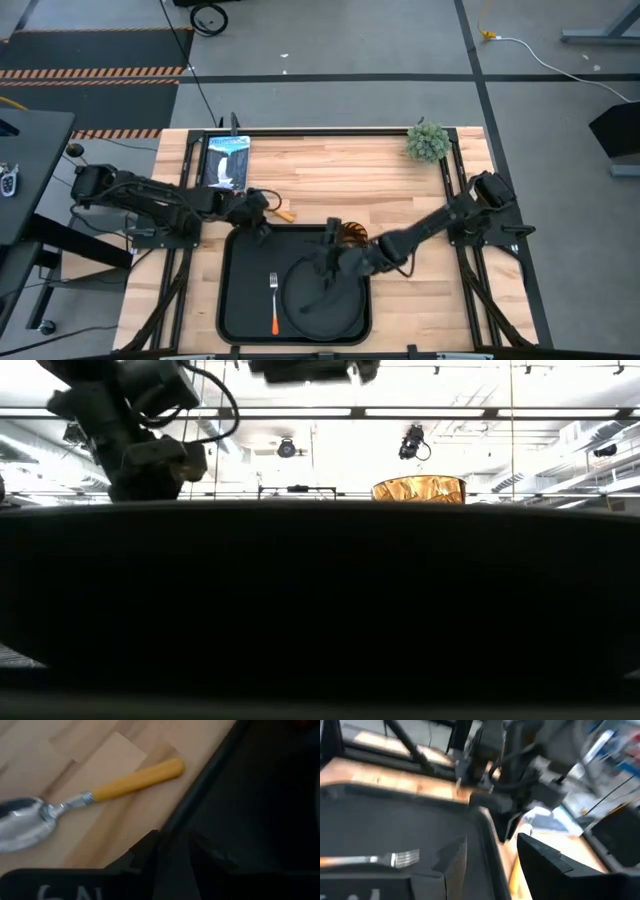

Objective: Pick and place plate/cup/fork/spoon on tray
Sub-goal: Put the brown spoon next to the orange fork on the left side of the tray

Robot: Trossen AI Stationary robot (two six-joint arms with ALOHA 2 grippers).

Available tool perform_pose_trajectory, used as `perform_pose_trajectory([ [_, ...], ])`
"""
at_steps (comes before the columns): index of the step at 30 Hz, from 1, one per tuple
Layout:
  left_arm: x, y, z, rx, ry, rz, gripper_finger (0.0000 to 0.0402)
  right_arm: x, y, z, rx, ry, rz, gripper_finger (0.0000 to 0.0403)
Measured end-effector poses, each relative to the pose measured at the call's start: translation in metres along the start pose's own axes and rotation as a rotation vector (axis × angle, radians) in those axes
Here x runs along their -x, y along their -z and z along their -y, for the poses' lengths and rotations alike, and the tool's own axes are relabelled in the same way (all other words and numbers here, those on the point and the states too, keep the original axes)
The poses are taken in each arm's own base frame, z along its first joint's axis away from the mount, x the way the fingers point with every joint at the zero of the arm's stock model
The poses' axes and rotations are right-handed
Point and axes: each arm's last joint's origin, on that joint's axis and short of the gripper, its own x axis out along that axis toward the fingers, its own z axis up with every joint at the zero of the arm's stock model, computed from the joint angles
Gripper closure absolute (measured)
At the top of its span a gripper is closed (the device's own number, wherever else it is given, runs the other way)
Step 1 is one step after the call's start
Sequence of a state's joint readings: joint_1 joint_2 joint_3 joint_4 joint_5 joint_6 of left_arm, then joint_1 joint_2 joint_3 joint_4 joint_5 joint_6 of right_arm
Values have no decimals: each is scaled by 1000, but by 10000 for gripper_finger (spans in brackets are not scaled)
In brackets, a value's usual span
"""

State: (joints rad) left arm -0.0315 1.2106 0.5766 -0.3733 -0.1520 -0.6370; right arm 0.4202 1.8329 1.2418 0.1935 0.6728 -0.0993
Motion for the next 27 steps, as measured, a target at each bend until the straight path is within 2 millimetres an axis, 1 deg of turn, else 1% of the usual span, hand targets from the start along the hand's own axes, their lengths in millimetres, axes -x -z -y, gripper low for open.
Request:
perform_pose_trajectory([
  [2, -1, -5, -7, -32, -2, -5, 285, -4, 0, 12, -27, -35, -26, 222],
  [4, -2, -9, -14, -63, 0, -13, 285, -4, -2, 27, -54, -60, -50, 222],
  [8, -3, -15, -30, -122, -8, -44, 285, 4, -13, 54, -80, -51, -60, 222],
  [11, -4, -19, -40, -152, -36, -44, 281, 10, -20, 67, -76, -39, -45, 222],
  [14, -4, -23, -48, -182, -37, -42, 260, 14, -24, 72, -54, -43, -32, 222],
  [18, -4, -27, -55, -225, -24, -40, 216, 14, -24, 73, -12, -58, -38, 222],
  [21, -4, -28, -58, -228, -28, -33, 193, 14, -23, 73, 1, -72, -40, 222],
  [23, -5, -31, -60, -217, -36, -36, 188, 14, -23, 73, 0, -97, -37, 222],
  [27, -9, -47, -56, -222, -48, -58, 192, 13, -25, 74, -11, -112, -17, 222],
])
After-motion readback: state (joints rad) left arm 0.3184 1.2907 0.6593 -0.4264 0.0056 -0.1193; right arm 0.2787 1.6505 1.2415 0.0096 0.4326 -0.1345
